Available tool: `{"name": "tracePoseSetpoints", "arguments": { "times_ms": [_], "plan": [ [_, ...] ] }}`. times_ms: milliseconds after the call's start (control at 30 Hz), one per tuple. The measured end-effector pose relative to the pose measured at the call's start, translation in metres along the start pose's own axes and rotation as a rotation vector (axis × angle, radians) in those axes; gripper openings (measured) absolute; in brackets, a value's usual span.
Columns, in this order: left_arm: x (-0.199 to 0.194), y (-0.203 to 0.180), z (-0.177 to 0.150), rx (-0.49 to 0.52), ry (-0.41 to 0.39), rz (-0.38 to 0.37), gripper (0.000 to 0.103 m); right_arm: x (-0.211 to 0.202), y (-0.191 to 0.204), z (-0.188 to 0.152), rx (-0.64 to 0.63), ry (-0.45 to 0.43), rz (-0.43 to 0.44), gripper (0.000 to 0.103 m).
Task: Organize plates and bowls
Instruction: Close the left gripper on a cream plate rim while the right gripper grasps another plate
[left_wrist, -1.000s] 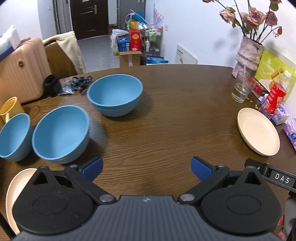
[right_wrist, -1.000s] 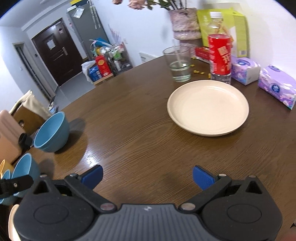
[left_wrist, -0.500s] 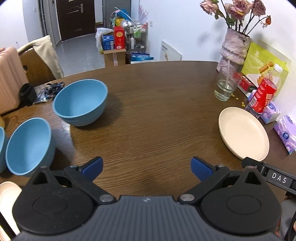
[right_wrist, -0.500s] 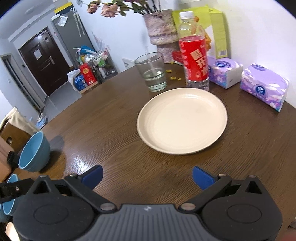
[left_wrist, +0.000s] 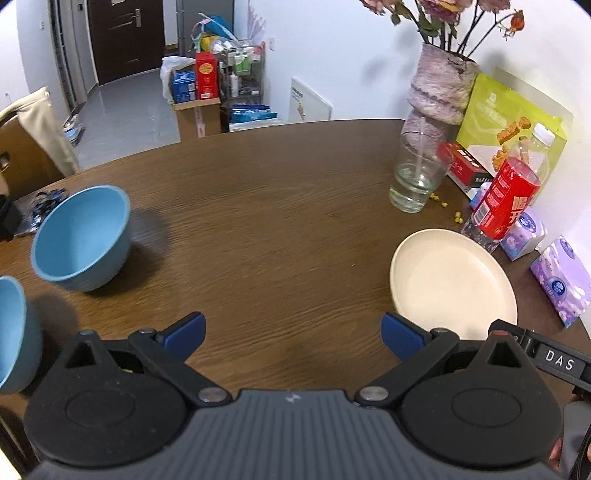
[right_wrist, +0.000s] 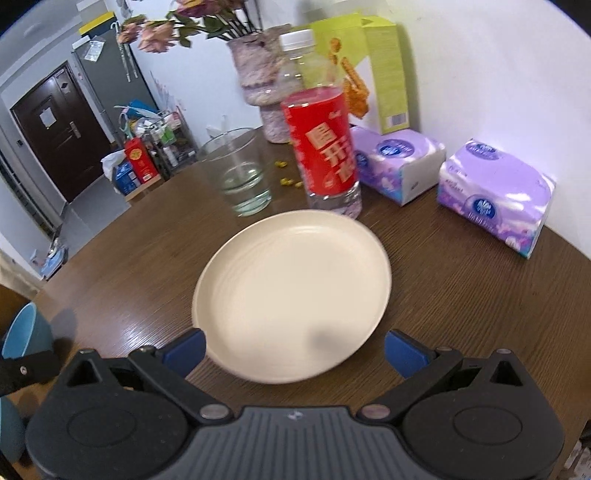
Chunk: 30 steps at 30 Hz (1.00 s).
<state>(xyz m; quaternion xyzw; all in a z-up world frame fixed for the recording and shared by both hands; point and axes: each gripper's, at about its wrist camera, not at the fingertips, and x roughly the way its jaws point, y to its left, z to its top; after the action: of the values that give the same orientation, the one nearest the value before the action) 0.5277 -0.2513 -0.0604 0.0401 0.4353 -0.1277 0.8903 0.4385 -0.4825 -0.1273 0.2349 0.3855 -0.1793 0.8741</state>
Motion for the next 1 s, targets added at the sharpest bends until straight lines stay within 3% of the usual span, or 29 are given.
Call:
{"name": "tracePoseSetpoints", "arguments": {
  "times_ms": [300, 500, 733, 900, 1000],
  "plan": [
    [0.051, -0.047, 0.024, 0.025, 0.043, -0.027, 0.103, 0.035, -0.032, 0.031, -0.009, 0.022, -0.037, 0.103],
    [0.083, -0.075, 0.032, 0.039, 0.086, -0.036, 0.103, 0.053, -0.049, 0.041, -0.003, 0.031, -0.047, 0.096],
    [0.113, -0.095, 0.039, 0.054, 0.145, -0.052, 0.102, 0.071, -0.064, 0.048, -0.005, 0.063, -0.038, 0.082],
    [0.129, -0.103, 0.043, 0.061, 0.190, -0.054, 0.089, 0.079, -0.073, 0.052, 0.002, 0.089, -0.017, 0.070],
    [0.134, -0.105, 0.044, 0.062, 0.206, -0.052, 0.082, 0.082, -0.075, 0.054, 0.014, 0.106, 0.004, 0.052]
  ]
}}
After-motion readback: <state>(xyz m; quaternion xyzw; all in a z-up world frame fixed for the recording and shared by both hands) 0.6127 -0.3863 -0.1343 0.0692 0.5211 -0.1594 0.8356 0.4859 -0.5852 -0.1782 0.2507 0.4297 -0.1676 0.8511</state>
